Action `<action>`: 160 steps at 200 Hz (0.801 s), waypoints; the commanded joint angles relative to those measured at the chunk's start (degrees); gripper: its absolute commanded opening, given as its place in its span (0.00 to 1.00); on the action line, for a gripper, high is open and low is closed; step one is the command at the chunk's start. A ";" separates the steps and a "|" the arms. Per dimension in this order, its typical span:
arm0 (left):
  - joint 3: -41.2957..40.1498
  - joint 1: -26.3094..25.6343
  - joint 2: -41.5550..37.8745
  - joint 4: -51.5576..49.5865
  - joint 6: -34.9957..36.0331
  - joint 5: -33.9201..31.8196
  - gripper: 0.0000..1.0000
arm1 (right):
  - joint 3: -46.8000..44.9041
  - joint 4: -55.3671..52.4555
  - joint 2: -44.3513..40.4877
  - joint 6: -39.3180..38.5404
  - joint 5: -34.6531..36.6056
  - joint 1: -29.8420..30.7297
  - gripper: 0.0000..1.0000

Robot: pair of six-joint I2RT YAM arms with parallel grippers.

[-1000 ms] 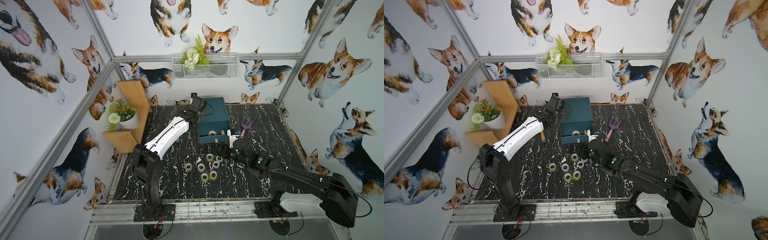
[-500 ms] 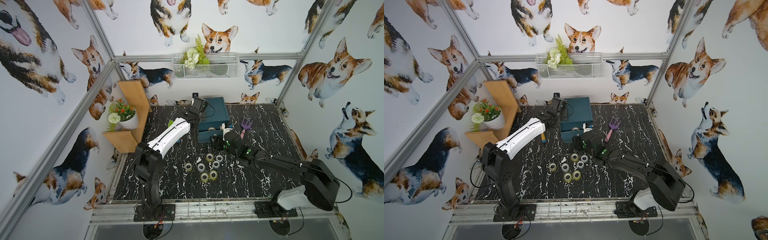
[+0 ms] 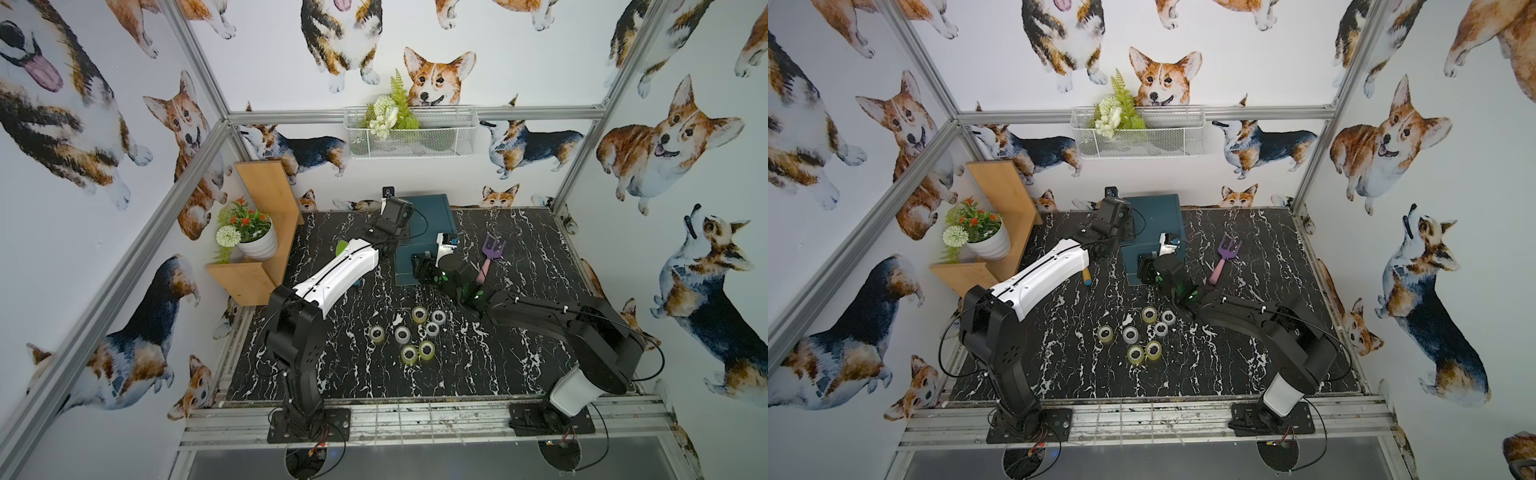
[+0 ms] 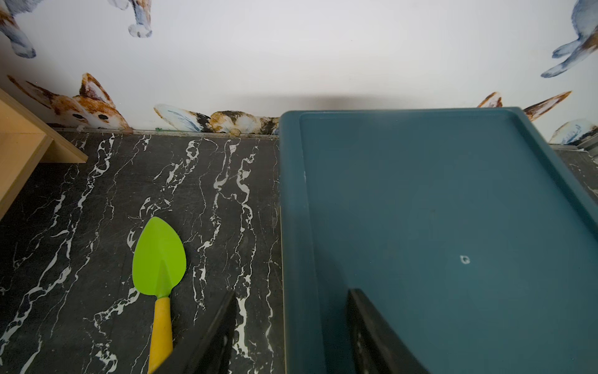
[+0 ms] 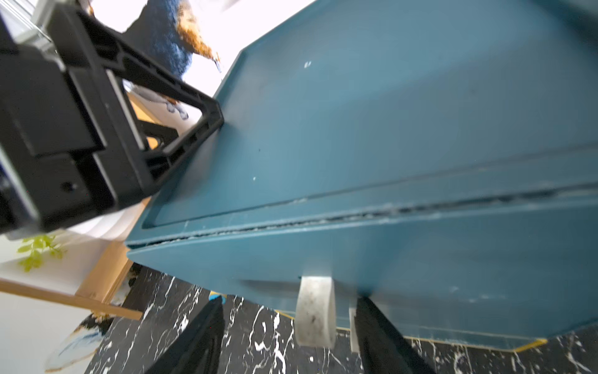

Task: Place the transparent tape into the drawer according to color
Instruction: Close the drawer of the storage box.

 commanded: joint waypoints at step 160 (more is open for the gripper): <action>-5.91 1.13 -11.48 -8.03 -1.28 8.66 0.77 | -15.54 2.39 -14.93 8.74 -2.69 3.24 0.64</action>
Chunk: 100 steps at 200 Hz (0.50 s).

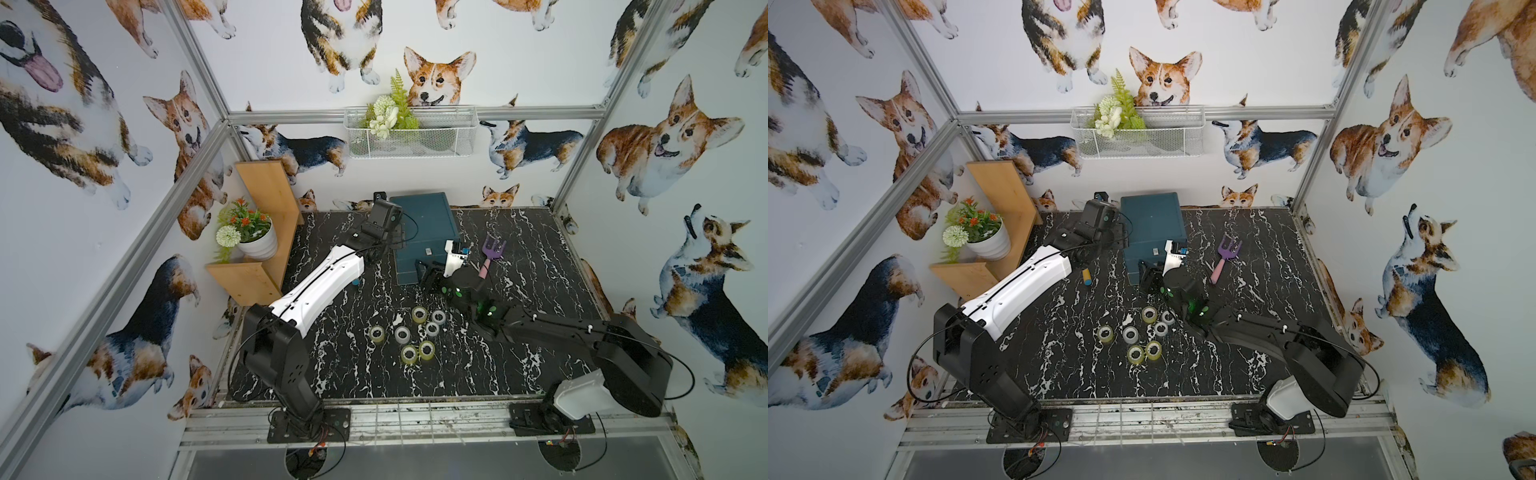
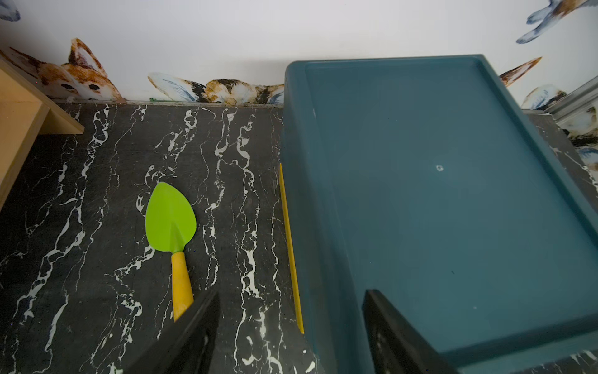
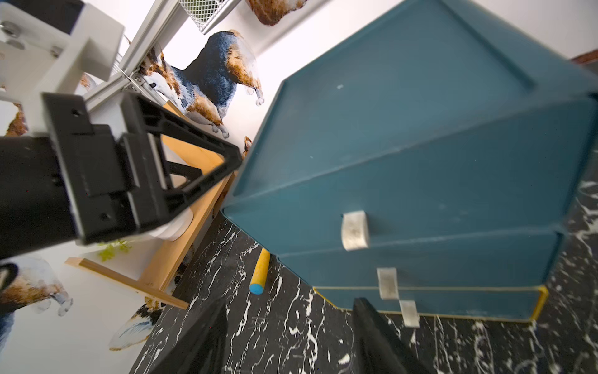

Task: Place the transparent tape into the drawer according to color
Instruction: Close the drawer of the storage box, then open the drawer in the storage box.

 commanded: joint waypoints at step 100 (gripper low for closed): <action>-10.54 0.87 -11.02 2.16 -1.15 4.94 0.89 | -4.40 10.13 8.10 22.96 -19.24 -9.47 0.55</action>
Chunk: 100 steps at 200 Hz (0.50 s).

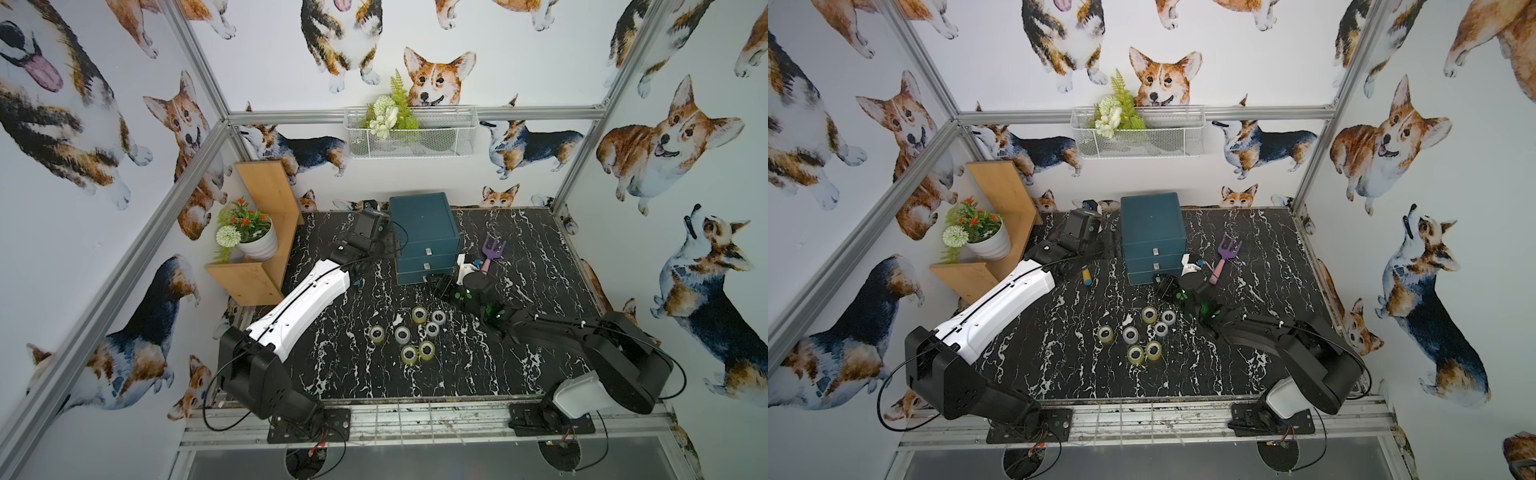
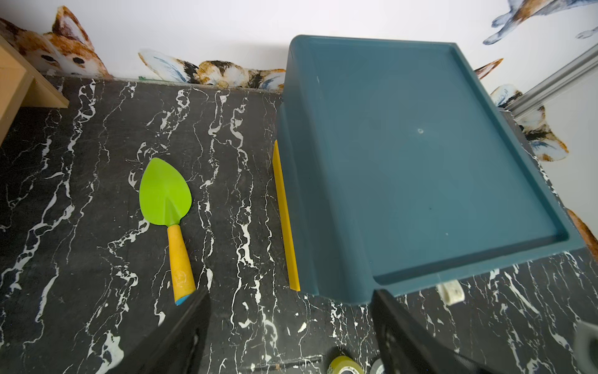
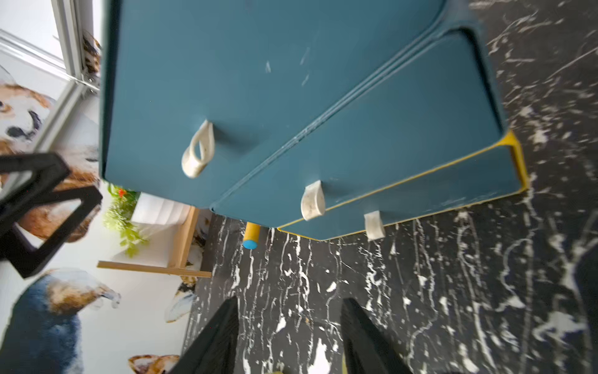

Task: Place the transparent tape into the drawer according to color
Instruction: Open the drawer in the storage box.

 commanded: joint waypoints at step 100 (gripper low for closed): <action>-7.04 1.11 -4.81 3.71 1.02 1.85 0.99 | 5.03 9.91 11.61 8.72 -1.47 -2.92 0.50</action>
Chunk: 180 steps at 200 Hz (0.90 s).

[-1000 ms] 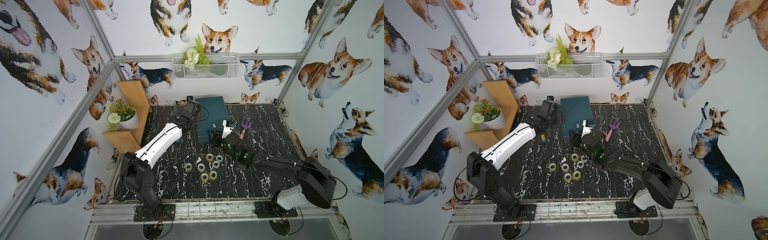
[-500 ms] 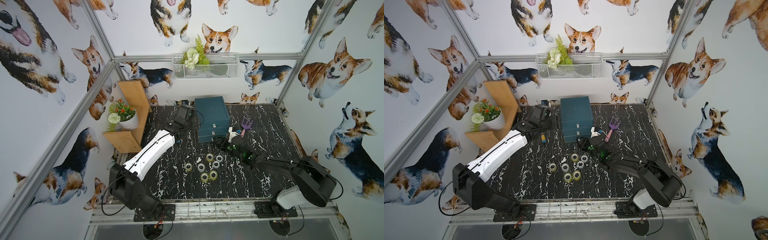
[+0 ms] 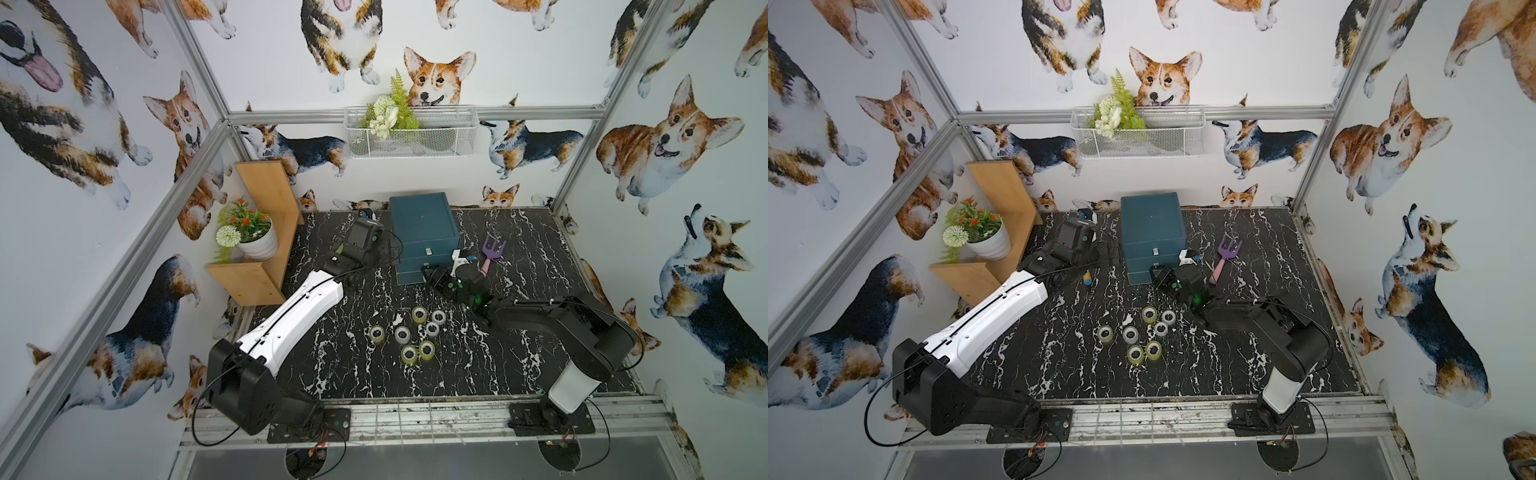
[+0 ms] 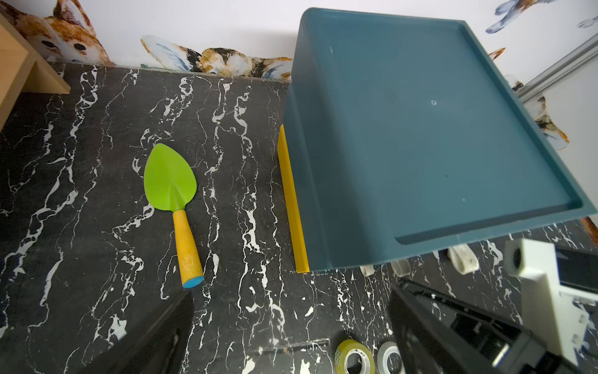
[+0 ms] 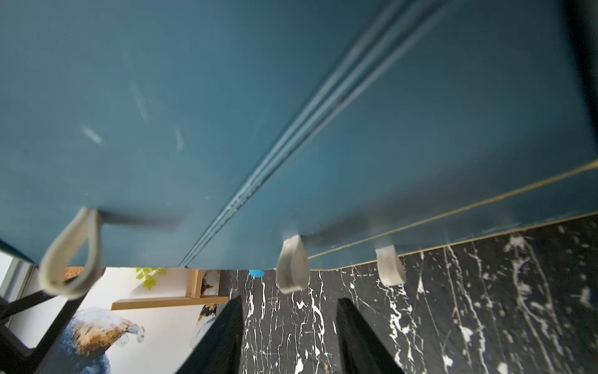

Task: Place the transparent tape into the drawer according to color
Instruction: Open the drawer in the storage box.

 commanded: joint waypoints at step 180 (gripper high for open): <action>-2.17 0.43 -0.98 2.90 0.73 4.30 0.99 | -1.54 6.03 0.83 0.57 3.66 -0.13 0.00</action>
